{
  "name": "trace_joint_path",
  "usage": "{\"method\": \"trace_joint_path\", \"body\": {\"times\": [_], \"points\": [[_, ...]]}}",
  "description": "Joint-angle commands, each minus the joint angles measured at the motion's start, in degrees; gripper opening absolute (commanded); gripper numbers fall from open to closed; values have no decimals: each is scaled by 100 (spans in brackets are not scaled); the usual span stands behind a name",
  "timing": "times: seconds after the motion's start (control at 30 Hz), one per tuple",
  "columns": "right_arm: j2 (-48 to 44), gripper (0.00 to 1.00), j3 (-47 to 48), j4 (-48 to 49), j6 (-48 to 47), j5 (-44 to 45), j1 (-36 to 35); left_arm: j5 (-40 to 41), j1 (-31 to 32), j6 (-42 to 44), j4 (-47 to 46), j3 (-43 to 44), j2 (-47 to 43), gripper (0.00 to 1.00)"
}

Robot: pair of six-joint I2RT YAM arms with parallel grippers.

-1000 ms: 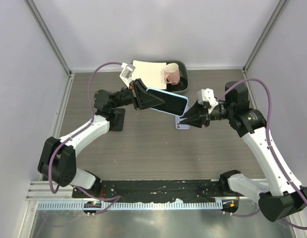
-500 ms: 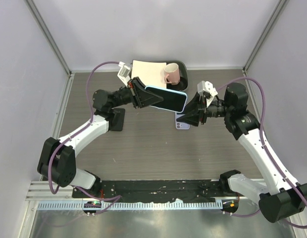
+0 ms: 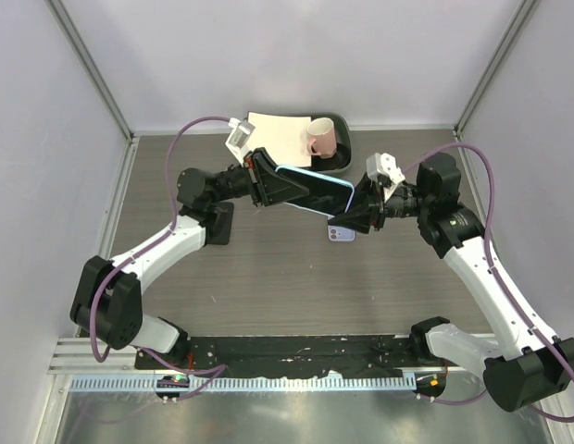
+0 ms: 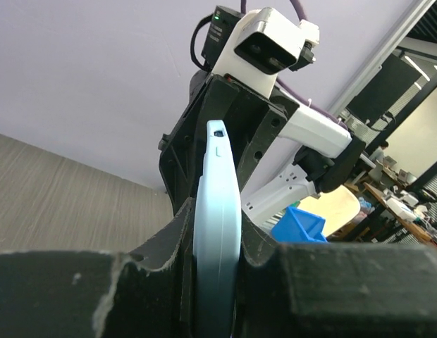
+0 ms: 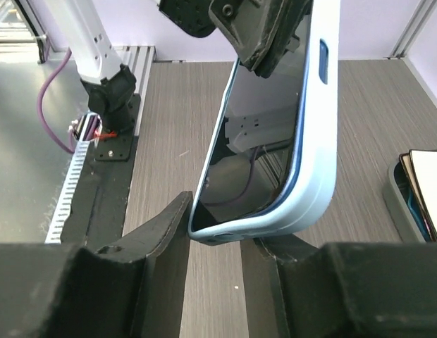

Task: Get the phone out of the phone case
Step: Remove the phone case from the phone.

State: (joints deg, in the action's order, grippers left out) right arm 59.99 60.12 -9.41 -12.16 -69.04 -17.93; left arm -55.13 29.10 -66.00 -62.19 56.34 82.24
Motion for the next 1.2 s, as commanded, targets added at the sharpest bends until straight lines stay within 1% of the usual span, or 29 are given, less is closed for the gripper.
{"method": "trace_joint_path", "body": {"times": [0.0,0.03,0.07,0.1,0.13,0.2,0.27,0.3,0.43,0.6,0.63,0.67,0.7,0.73,0.8,0.83,0.9,0.93,0.97,1.0,1.17], "points": [[-189,35,439,-1630,-1954,-224,-26,143,17,-80,-241,229,-147,0],[-198,32,526,-1852,-2209,-242,-26,126,17,-89,-214,237,-147,0],[-207,31,580,-2063,-2673,-251,-26,134,25,-89,-179,246,-129,0],[-207,31,615,-2335,-2816,-233,-35,126,17,-89,-179,246,-120,0],[-172,26,676,-2398,-2896,-216,-43,126,25,-89,-162,255,-120,0],[-224,23,703,-2469,-3028,-207,-44,134,17,-89,-162,246,-111,0],[-207,22,729,-2548,-3116,-224,-52,143,17,-89,-162,246,-103,0],[-215,19,747,-2592,-3256,-233,-70,143,17,-89,-161,238,-103,0],[-224,17,843,-2917,-3696,-329,-79,143,17,-115,-153,246,-85,0],[-224,10,914,-2874,-3802,-409,-79,143,25,-142,-161,211,-59,0],[-216,9,905,-2752,-3463,-348,-79,135,60,-133,-161,202,-59,0],[-215,8,879,-2228,-3138,-321,-79,117,69,-115,-179,194,-59,0],[-198,7,783,-1927,-2725,-269,-79,100,78,-106,-214,176,-67,0],[-189,8,739,-1602,-2243,-242,-79,91,104,-98,-214,167,-67,0],[-163,18,738,-1634,-2194,-216,-79,82,113,-97,-223,167,-85,0],[-163,21,738,-1652,-2107,-216,-79,82,113,-89,-232,167,-94,0],[-198,23,686,-1617,-2062,-198,-79,73,113,-89,-240,176,-103,0],[-215,25,686,-1530,-1888,-198,-70,73,113,-89,-249,167,-103,0],[-198,29,694,-1511,-1834,-224,-79,73,113,-89,-258,158,-103,0],[-198,31,694,-1476,-1755,-242,-70,64,113,-71,-258,158,-103,0],[-198,34,607,-1055,-1132,-347,-53,64,113,-45,-267,132,-129,0]]}}
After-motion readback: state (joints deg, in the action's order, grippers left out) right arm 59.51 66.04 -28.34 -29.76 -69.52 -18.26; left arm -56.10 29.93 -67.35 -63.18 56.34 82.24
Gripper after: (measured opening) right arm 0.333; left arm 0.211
